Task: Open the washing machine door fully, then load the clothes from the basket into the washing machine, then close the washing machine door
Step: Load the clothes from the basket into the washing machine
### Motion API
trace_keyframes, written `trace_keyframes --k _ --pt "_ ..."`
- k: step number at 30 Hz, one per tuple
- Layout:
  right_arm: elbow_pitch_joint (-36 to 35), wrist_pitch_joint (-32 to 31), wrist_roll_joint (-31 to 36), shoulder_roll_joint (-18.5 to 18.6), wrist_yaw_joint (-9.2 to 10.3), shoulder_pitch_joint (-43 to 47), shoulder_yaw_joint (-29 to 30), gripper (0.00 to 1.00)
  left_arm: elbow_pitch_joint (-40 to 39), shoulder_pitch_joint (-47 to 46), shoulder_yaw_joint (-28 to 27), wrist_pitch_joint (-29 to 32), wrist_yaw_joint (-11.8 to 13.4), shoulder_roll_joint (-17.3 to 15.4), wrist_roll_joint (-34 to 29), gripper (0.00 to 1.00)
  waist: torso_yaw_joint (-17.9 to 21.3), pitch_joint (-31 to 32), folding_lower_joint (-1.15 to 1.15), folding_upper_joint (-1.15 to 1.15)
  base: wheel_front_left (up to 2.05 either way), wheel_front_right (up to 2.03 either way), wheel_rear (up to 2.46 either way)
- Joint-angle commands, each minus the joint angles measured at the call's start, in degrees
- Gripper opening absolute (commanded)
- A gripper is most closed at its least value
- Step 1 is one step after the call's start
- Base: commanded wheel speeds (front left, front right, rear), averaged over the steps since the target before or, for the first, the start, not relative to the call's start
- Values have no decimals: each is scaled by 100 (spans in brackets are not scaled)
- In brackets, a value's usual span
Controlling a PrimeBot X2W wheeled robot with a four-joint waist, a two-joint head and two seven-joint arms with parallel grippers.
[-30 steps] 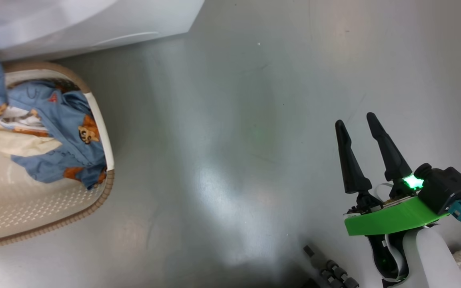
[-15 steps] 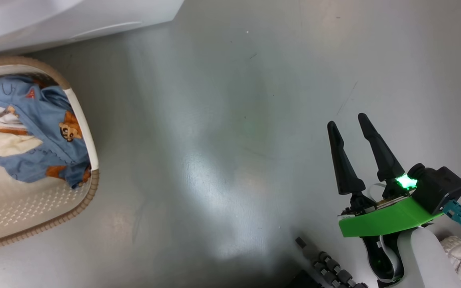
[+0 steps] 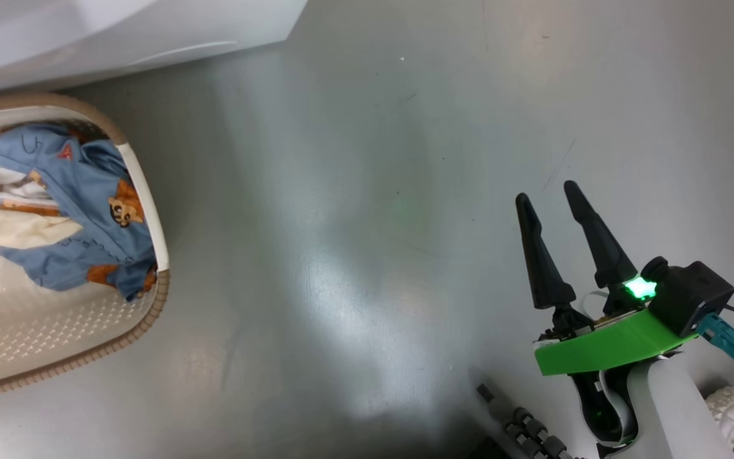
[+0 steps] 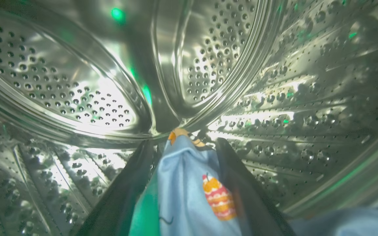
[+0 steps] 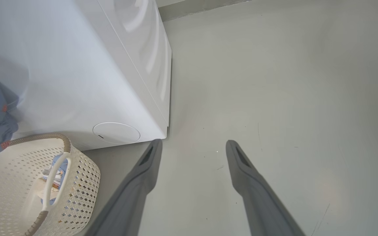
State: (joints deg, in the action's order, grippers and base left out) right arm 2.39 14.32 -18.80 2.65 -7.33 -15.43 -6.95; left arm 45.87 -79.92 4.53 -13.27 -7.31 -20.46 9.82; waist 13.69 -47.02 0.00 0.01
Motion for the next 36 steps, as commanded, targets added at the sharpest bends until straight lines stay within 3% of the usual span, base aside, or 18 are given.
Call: trace_keyframes --k 1,11,21,27,36 --pt "-72 68 -83 22 -16 120 -138 100 -28 -58 -22 43 1 -234 74 100 -17 25 0 -1 0 0 0" --pt "3 68 -36 22 -16 46 -50 100 485 -159 99 -22 -6 -132 210 100 -194 190 0 -1 0 0 0" --pt "52 68 11 22 -16 1 79 100 507 55 97 -143 -6 -15 346 100 -438 379 0 -1 0 0 0" --pt "27 68 36 22 -16 4 168 100 273 399 77 -168 41 94 403 100 -596 555 0 -1 0 0 0" --pt "88 68 46 22 -16 101 268 100 -679 1397 -132 -172 171 253 488 100 -802 914 0 -1 0 0 0"
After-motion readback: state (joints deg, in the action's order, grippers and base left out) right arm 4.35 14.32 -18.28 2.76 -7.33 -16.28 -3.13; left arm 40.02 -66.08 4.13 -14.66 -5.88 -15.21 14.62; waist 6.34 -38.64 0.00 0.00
